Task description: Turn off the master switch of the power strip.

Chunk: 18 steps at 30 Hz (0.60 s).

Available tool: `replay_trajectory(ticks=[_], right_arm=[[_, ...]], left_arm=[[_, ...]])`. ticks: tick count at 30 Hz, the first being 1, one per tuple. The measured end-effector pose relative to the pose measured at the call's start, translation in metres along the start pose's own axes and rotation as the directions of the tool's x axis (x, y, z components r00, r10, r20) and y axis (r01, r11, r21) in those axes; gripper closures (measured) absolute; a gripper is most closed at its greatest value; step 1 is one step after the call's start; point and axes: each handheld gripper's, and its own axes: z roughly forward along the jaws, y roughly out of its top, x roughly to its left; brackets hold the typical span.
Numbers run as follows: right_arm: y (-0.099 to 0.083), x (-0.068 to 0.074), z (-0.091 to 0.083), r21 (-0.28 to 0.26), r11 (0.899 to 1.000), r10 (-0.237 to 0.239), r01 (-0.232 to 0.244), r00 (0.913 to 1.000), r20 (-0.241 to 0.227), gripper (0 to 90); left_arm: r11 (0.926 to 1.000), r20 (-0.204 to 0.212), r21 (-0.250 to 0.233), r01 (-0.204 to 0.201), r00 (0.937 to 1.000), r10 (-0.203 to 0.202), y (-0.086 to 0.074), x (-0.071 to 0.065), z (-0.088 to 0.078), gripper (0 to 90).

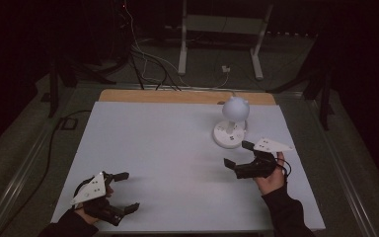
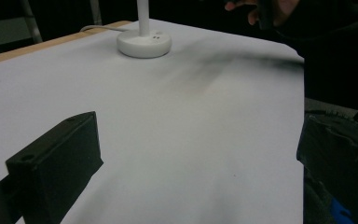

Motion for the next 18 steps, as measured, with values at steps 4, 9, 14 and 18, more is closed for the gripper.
replay_trajectory(ticks=[4,9,14,18], right_arm=[[-0.01,0.006,-0.005,0.013,1.0,-0.003,0.003,1.0,-0.005,0.0],[-0.024,0.009,-0.009,0.042,0.999,-0.012,0.013,0.9999,-0.007,0.0],[-0.038,0.013,-0.014,0.081,0.996,-0.045,0.046,0.9989,-0.013,0.0],[-0.049,0.016,-0.018,0.098,0.993,-0.062,0.064,0.9977,-0.026,0.0]], left_arm=[[1.0,0.002,0.001,-0.003,1.0,0.003,0.0,0.0,0.0,0.3],[1.0,0.003,0.003,-0.005,1.0,0.005,0.0,0.0,0.0,0.3],[1.0,0.003,0.002,-0.009,1.0,0.009,0.001,-0.001,0.0,0.3],[1.0,0.001,0.002,-0.004,1.0,0.004,0.001,0.0,0.0,0.3]])
